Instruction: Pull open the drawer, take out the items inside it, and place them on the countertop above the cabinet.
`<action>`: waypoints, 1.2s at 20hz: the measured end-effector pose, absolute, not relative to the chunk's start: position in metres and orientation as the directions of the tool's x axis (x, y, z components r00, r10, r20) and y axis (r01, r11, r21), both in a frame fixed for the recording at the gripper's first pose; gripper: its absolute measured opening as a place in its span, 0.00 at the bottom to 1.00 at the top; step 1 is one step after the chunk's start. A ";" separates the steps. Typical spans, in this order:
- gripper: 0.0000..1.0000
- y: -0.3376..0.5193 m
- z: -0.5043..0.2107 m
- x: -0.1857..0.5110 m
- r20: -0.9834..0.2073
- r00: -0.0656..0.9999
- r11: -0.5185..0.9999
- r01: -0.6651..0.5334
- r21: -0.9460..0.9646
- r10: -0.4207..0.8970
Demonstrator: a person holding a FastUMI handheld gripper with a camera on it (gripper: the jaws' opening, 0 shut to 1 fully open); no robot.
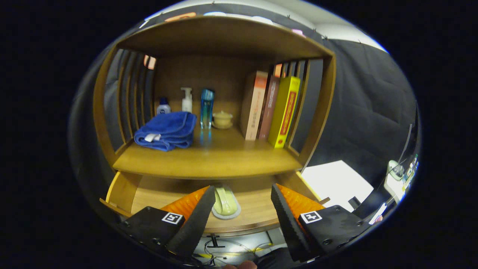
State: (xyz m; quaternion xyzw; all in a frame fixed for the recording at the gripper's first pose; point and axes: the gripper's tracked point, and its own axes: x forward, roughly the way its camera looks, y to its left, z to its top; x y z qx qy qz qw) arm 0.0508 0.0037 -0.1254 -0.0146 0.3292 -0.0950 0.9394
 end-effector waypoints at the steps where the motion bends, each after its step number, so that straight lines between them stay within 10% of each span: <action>1: 0.99 0.002 -0.146 0.050 -0.664 0.724 0.981 0.174 -0.088 -0.187; 15: 0.99 0.024 -0.265 0.084 -0.831 0.548 0.994 0.099 -0.044 -0.091; 24: 0.81 0.037 -0.291 0.078 -0.873 0.487 0.995 0.101 0.020 -0.032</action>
